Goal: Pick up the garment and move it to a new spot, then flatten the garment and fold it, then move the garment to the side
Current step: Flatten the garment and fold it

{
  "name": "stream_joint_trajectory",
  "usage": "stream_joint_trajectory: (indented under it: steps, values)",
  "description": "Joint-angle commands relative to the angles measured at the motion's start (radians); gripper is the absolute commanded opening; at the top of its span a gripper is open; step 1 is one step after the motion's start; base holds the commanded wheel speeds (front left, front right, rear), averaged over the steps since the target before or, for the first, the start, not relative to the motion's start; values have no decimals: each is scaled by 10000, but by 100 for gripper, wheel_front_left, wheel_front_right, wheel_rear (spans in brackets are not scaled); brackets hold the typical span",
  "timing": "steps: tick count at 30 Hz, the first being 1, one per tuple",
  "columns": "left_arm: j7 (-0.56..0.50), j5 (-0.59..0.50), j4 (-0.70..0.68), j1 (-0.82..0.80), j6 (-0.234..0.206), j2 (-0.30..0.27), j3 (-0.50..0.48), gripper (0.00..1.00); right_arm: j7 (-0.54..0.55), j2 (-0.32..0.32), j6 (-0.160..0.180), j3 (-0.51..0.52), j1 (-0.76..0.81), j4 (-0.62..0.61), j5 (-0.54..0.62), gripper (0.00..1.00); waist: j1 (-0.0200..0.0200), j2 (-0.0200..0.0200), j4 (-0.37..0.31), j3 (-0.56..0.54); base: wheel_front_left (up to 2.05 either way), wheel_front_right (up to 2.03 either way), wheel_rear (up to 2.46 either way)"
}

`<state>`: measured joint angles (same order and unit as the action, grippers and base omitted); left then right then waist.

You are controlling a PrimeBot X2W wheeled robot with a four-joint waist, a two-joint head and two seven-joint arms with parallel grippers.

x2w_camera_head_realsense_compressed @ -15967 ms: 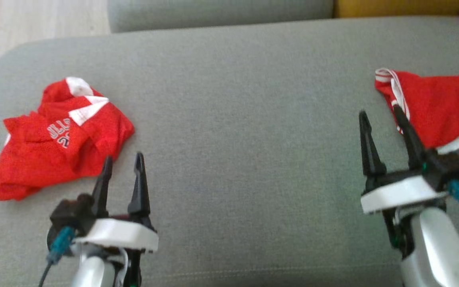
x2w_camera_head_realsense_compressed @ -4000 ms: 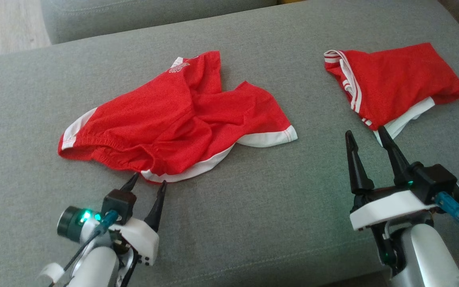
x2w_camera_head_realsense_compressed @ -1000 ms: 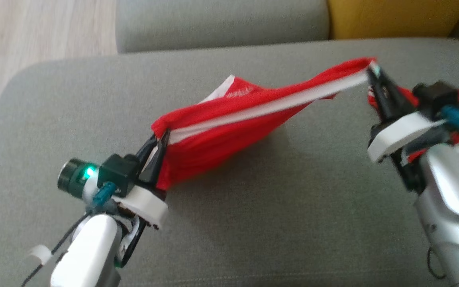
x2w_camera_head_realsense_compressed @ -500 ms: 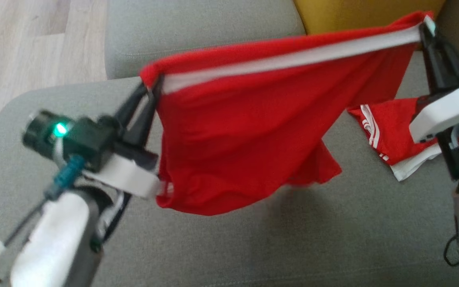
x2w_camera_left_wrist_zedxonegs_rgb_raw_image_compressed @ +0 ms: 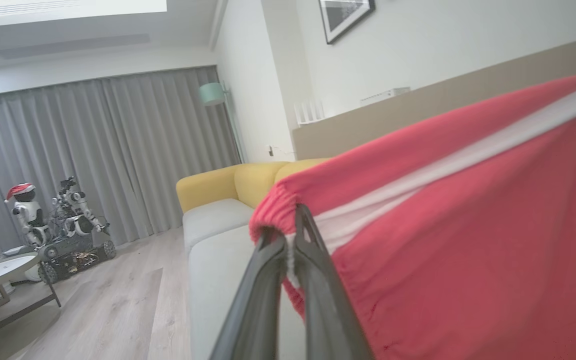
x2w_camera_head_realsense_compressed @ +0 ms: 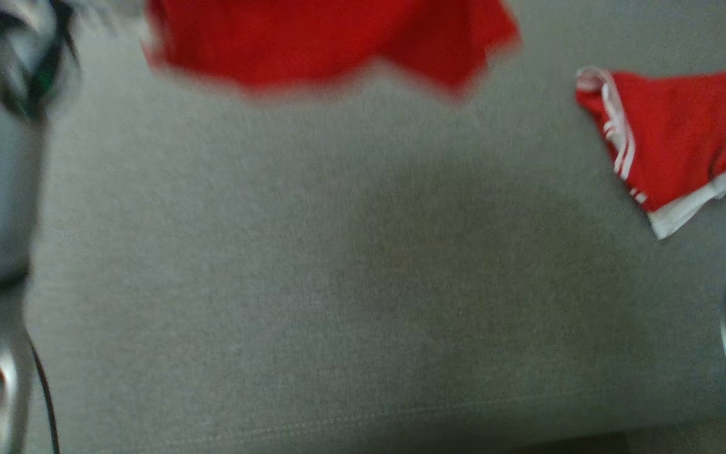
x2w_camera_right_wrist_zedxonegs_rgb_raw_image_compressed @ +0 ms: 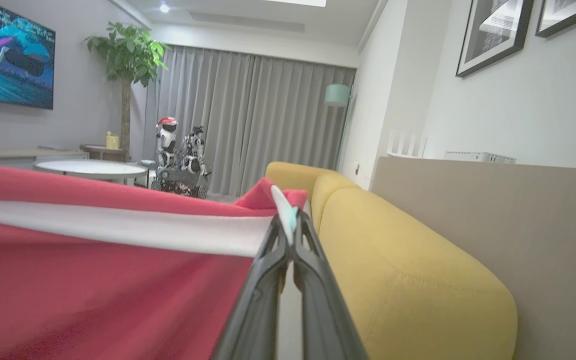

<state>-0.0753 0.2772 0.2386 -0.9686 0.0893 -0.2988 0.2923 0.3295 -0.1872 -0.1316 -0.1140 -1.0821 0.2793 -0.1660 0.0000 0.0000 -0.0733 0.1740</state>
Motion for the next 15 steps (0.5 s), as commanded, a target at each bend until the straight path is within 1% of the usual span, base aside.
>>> stream_joint_trajectory:
  steps: [1,4,6,7,8,10,15]
  values:
    - [385,-29,581,-1355,15,-359,-539,0,-804,371,9,-3,-1236,677,287,0,0,0,-110,1401,0,0,0]
    - [1117,-167,1721,-2446,4,-244,-566,0,-2052,696,9,287,-2334,2023,615,0,0,0,-28,1824,0,0,0]
    - [1614,-192,2415,-2793,3,-117,-547,0,-2798,908,9,556,-2617,2816,742,0,0,0,46,1969,0,0,0]
    - [1813,-192,2739,-2846,36,-48,-477,0,-3086,994,9,633,-2621,3200,787,0,0,0,85,2023,0,0,0]
    - [1813,-192,2739,-2846,36,-48,-477,0,-3086,994,9,633,-2621,3200,787,0,0,0,85,2023,0,0,0]
    - [2146,-210,3304,-2793,126,60,-253,0,-3492,1119,9,720,-2465,3946,813,0,0,0,167,2134,0,0,0]
    - [2820,-356,4301,-1703,316,267,682,0,-4188,1282,9,670,-1401,5732,591,0,0,0,343,2155,0,0,0]
